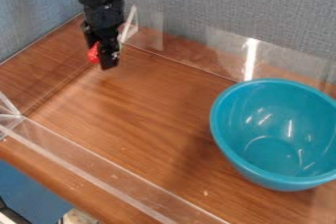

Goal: Remove the strawberry from inside the blue bowl and put it on the table

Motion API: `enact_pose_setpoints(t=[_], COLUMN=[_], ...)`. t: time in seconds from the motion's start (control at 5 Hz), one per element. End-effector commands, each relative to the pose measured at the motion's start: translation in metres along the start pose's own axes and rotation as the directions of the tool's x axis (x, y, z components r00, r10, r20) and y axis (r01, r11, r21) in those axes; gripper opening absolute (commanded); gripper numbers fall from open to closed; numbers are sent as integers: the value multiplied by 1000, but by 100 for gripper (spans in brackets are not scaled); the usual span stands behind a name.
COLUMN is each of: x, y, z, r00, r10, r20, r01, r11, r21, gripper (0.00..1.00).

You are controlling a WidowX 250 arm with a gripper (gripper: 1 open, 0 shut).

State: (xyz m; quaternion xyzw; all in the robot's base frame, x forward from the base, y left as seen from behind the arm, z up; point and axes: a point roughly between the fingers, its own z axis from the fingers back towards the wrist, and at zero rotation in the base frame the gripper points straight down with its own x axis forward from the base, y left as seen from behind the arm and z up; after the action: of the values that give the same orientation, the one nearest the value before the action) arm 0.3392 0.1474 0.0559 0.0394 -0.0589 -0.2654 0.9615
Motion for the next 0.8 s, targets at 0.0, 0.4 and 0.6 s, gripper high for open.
enact_pose_setpoints(t=[0.0, 0.4, 0.6], x=[-8, -17, -13], y=[0, -18, -18], z=[-1, 17, 8], r00=[1000, 998, 995], r10=[-1, -36, -94], r20=[16, 44, 36], r01=[1, 36, 94], r11=[999, 999, 996], r21=[34, 10, -9], gripper=[0, 0, 100])
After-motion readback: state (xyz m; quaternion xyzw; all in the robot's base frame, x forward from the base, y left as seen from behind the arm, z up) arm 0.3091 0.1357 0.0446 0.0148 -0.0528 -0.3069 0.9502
